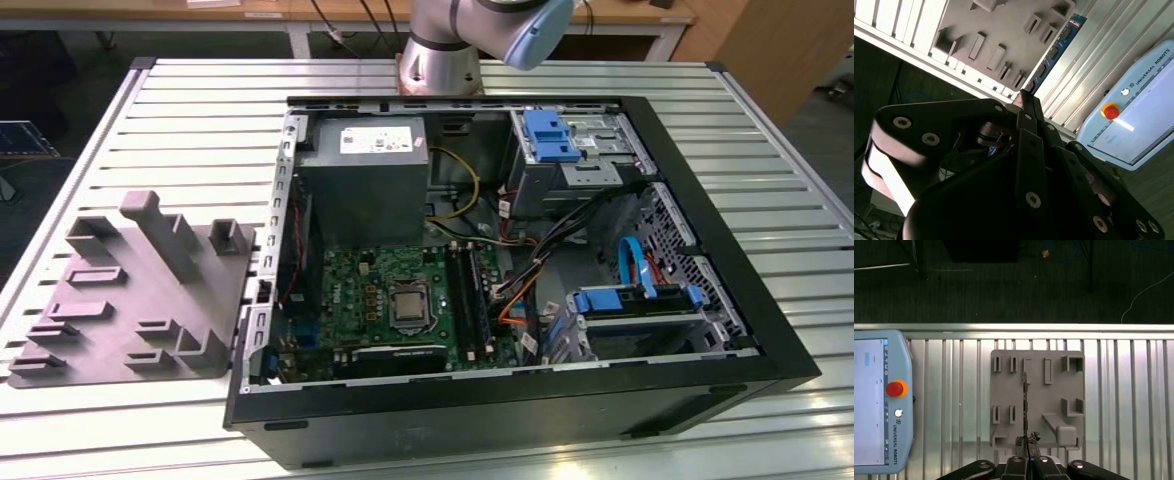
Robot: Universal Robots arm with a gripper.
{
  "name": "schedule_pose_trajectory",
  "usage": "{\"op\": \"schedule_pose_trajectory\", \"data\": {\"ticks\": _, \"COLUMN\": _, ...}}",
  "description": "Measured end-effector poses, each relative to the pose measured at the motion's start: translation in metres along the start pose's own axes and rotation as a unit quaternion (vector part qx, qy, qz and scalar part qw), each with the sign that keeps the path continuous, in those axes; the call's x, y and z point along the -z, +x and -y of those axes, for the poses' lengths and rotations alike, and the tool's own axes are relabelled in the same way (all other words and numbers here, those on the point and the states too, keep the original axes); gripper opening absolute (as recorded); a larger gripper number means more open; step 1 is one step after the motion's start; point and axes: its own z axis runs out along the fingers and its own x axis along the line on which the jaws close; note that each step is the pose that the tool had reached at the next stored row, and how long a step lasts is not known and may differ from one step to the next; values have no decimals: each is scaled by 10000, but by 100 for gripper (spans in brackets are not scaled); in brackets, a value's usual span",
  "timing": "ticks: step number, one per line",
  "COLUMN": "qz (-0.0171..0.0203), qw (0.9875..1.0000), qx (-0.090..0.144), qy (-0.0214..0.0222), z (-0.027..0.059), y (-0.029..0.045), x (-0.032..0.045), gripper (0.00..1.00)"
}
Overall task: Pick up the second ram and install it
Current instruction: 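Pick up the second ram and move it above second insertion slot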
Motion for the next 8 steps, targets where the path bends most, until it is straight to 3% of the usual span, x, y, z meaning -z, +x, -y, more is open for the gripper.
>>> {"op": "schedule_pose_trajectory", "data": {"ticks": 8, "qz": 0, "qw": 10000, "qx": 0, "qy": 0, "z": 64, "y": -1, "x": 2, "gripper": 11}}
